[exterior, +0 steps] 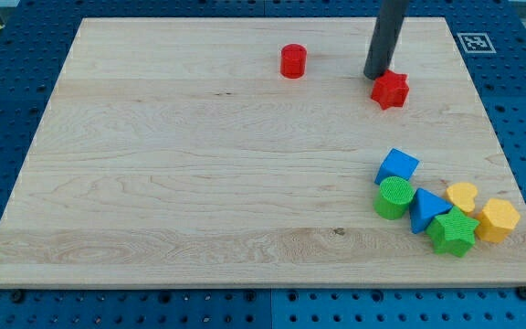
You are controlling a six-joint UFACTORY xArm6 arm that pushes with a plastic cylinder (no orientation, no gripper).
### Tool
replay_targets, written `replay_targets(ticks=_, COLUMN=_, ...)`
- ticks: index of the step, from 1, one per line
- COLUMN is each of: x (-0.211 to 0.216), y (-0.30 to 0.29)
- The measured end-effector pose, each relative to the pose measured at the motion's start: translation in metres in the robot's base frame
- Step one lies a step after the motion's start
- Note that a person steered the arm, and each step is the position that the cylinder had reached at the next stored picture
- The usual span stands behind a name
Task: Push the red star closer to the blue cube
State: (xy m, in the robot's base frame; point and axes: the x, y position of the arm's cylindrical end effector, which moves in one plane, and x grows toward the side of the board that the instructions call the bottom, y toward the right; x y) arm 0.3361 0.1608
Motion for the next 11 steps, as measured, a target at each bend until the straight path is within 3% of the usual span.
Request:
replay_targets(ticks=2, x=0.042, y=0.005)
replay_targets(ticks=3, x=0.007, y=0.014)
replay_targets(ticks=4, x=0.004, y=0.068)
replay_targets(ticks=5, x=0.045, y=0.090)
replay_targets(ticks=8, x=0.060, y=0.012)
replay_targets(ticks=11, x=0.034, y=0.005)
